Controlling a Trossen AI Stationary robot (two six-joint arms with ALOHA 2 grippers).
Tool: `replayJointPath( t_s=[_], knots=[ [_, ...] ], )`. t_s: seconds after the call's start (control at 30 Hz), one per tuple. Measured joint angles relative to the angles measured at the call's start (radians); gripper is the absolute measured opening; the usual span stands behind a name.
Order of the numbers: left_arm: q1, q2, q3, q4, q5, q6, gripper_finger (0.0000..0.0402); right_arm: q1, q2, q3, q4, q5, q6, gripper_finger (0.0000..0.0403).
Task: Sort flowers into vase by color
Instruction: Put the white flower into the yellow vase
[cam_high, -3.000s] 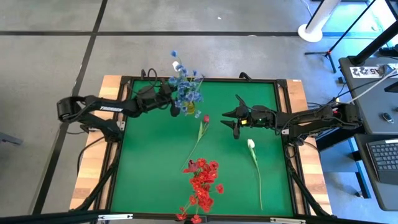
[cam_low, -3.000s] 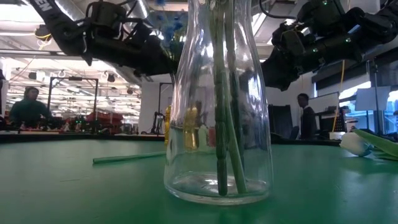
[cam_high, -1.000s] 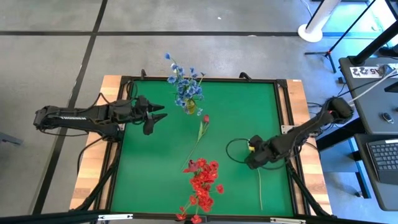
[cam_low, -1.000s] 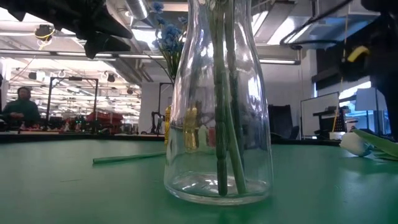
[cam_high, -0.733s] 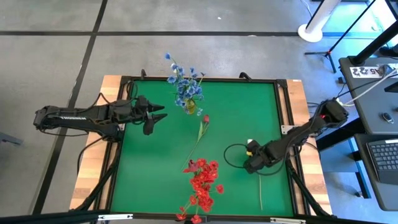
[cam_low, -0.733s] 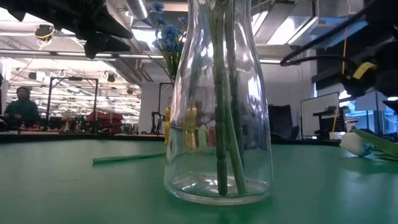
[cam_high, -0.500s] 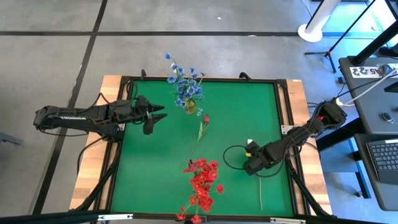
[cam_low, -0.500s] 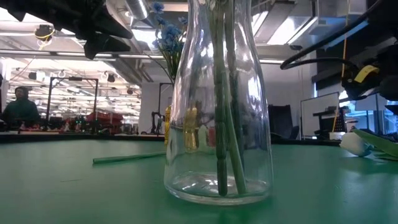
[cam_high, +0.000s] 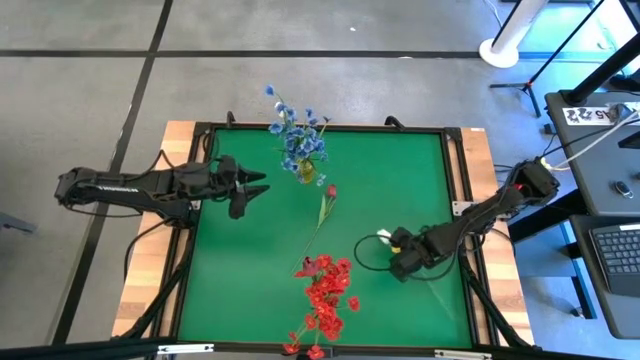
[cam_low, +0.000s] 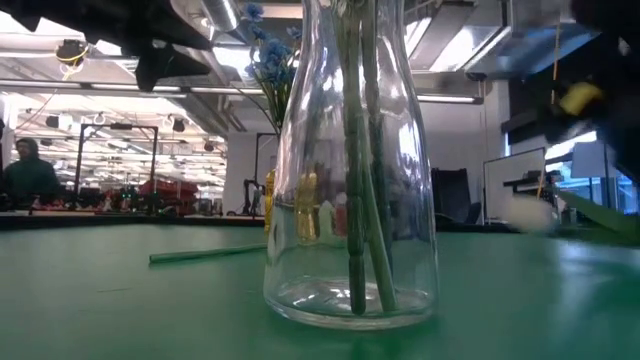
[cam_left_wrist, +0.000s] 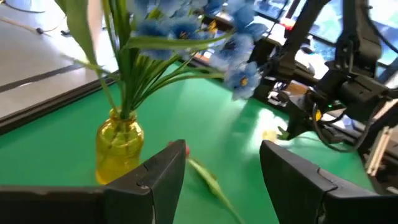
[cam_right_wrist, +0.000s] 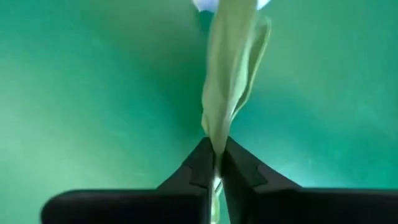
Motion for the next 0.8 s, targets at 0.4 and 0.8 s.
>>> replayJointPath(
  t_s=[0.4,0.8],
  knots=[
    [-0.038,0.0,0.0,0.118,-0.002,0.063,0.0201,-0.133,-0.282,0.214,0.136,0.798,-0.544,0.001],
    [-0.037,0.0,0.0,0.176,-0.059,0.153,0.0201,-0.502,-0.419,0.163,0.94,0.376,-1.298,0.0005]
  ],
)
